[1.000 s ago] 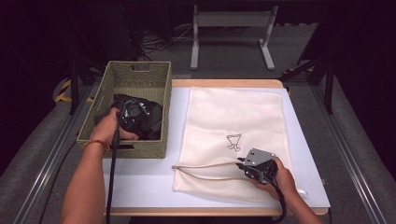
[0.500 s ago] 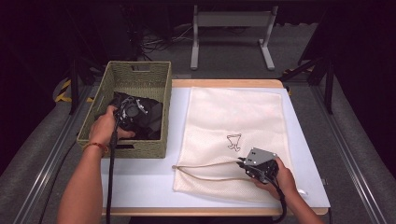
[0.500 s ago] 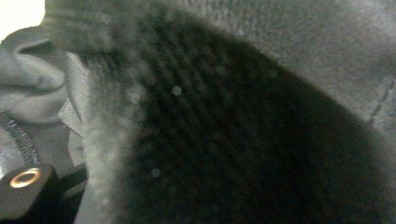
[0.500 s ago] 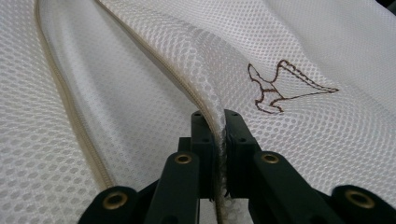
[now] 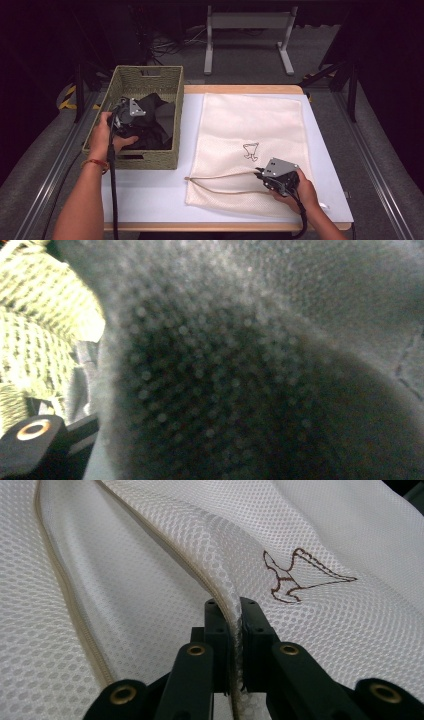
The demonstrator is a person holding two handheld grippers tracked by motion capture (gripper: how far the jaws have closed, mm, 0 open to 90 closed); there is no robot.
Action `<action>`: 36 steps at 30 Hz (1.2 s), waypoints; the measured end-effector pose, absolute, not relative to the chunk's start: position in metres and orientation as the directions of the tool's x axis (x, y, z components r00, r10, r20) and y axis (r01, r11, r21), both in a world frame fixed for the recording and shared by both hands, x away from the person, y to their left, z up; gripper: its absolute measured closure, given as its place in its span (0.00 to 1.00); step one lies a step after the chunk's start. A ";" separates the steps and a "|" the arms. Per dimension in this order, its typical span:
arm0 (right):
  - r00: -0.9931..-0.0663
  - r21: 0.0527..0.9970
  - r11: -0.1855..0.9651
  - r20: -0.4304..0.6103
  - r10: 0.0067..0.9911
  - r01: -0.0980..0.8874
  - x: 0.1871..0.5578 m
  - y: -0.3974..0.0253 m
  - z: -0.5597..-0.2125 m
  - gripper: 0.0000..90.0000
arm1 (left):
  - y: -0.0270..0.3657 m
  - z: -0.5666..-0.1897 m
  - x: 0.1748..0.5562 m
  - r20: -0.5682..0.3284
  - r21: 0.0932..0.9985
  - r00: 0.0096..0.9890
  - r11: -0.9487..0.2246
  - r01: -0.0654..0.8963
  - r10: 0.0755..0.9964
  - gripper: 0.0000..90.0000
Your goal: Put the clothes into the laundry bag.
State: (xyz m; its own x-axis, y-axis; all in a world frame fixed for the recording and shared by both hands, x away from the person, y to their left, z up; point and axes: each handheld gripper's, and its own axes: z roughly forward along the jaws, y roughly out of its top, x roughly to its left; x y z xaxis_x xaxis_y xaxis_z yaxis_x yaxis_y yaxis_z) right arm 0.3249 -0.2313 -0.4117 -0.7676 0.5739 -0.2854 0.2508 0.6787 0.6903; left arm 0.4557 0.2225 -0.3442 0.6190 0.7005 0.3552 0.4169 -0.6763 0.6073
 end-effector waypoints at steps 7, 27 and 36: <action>-0.759 0.708 0.662 -0.285 0.585 0.245 0.325 -0.232 -0.410 0.95 | 0.242 -0.333 0.432 0.314 0.741 0.571 -0.572 0.352 0.758 0.61; -0.757 0.729 0.648 -0.292 0.585 0.220 0.336 -0.218 -0.390 0.96 | 0.276 -0.304 0.360 0.166 0.937 0.567 -0.309 0.165 0.806 0.61; -0.747 0.749 0.620 -0.270 0.607 0.233 0.349 -0.208 -0.377 0.96 | 0.272 -0.292 0.328 0.168 0.951 0.608 -0.291 0.108 0.776 0.61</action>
State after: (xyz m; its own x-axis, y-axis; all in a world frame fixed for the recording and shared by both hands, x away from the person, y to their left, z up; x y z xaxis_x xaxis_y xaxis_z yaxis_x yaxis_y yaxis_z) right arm 0.3494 -0.2080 -0.3769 -0.7474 0.6070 -0.2700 0.2329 0.6200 0.7492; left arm 0.3283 0.2717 -0.2921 0.6080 0.7759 0.1682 0.1078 -0.2906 0.9508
